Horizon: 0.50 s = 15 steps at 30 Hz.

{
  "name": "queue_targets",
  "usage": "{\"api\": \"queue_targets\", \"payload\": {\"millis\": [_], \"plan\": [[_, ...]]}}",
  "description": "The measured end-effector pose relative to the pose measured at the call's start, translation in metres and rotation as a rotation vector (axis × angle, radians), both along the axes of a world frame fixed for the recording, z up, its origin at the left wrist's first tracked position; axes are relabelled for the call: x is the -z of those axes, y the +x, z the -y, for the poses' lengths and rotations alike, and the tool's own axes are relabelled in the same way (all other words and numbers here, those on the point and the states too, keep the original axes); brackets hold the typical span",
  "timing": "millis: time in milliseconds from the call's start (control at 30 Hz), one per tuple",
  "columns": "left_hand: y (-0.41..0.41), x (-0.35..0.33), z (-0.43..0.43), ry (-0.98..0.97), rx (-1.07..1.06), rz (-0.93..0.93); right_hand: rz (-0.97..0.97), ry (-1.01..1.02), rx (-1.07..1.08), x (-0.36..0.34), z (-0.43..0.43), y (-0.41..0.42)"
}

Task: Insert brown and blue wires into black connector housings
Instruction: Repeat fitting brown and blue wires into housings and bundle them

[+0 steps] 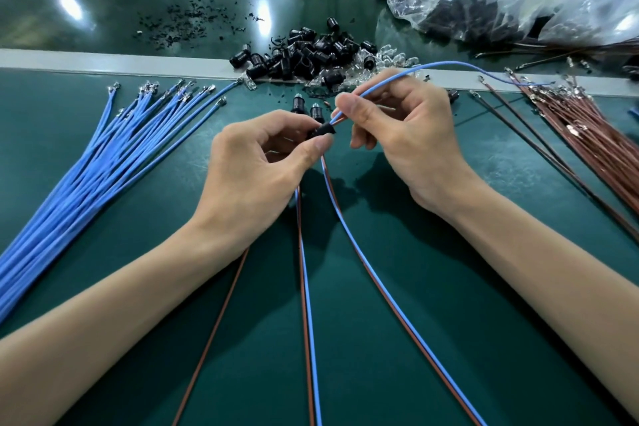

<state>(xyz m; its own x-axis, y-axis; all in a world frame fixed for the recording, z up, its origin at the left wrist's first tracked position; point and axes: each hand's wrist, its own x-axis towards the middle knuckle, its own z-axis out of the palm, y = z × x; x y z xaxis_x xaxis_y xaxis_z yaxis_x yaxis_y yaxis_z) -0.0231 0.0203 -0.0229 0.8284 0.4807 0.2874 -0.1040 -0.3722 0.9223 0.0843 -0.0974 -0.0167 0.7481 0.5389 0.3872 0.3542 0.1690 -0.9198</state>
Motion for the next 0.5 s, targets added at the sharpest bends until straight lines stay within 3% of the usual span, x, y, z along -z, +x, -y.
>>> {"api": "queue_targets", "payload": {"millis": [500], "plan": [[-0.0043,-0.0063,0.0061,0.021,-0.045,-0.017,-0.032,-0.12,-0.121,0.0026,0.0034,0.0056]]}}
